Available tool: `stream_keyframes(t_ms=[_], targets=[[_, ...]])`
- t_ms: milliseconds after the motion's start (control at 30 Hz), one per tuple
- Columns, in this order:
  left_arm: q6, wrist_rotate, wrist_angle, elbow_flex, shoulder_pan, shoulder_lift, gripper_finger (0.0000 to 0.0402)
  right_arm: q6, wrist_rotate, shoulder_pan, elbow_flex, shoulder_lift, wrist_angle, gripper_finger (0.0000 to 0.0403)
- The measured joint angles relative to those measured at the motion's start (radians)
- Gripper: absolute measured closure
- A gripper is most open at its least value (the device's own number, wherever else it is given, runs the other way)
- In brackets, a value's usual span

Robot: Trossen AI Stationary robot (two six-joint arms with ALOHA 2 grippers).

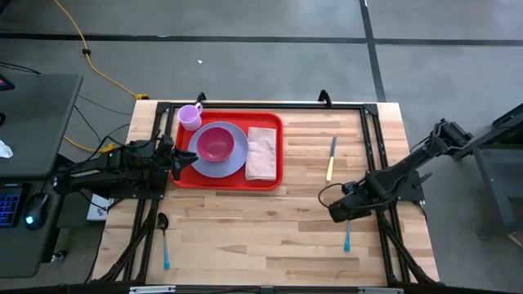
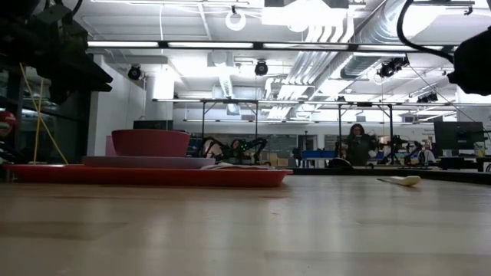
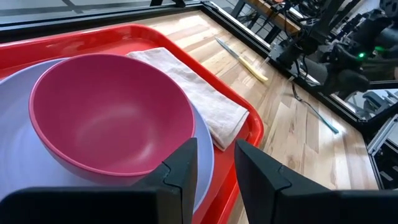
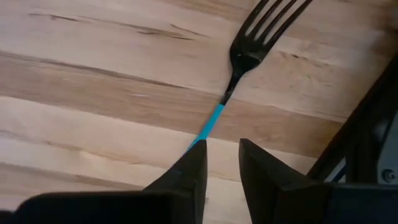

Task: Set up tray
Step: Put the blue fork on the white table napkin on the red serving tray

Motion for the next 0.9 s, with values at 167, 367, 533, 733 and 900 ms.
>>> stream_keyframes(t_ms=[167, 367, 533, 733, 900], targets=[[0.0, 0.0, 0.0, 0.0, 0.0, 0.0, 0.0263, 0.0, -0.019, 0.0, 0.0, 0.049, 0.007, 0.0296], [-0.001, 0.0, 0.0, 0.0, 0.0, 0.0, 0.0263, 0.0, -0.019, 0.0, 0.0, 0.061, 0.009, 0.0253], [-0.001, 0.0, 0.001, 0.0, 0.0, 0.0, 0.0263, 0.013, -0.018, 0.0, 0.0, 0.061, 0.008, 0.0238], [-0.001, 0.0, 0.0, 0.0, 0.0, 0.0, 0.0263, 0.041, -0.023, 0.0, -0.046, 0.061, 0.09, 0.0251], [-0.001, 0.0, 0.0, 0.0, 0.0, 0.0, 0.0263, 0.045, -0.022, -0.01, -0.078, 0.061, 0.124, 0.0257]])
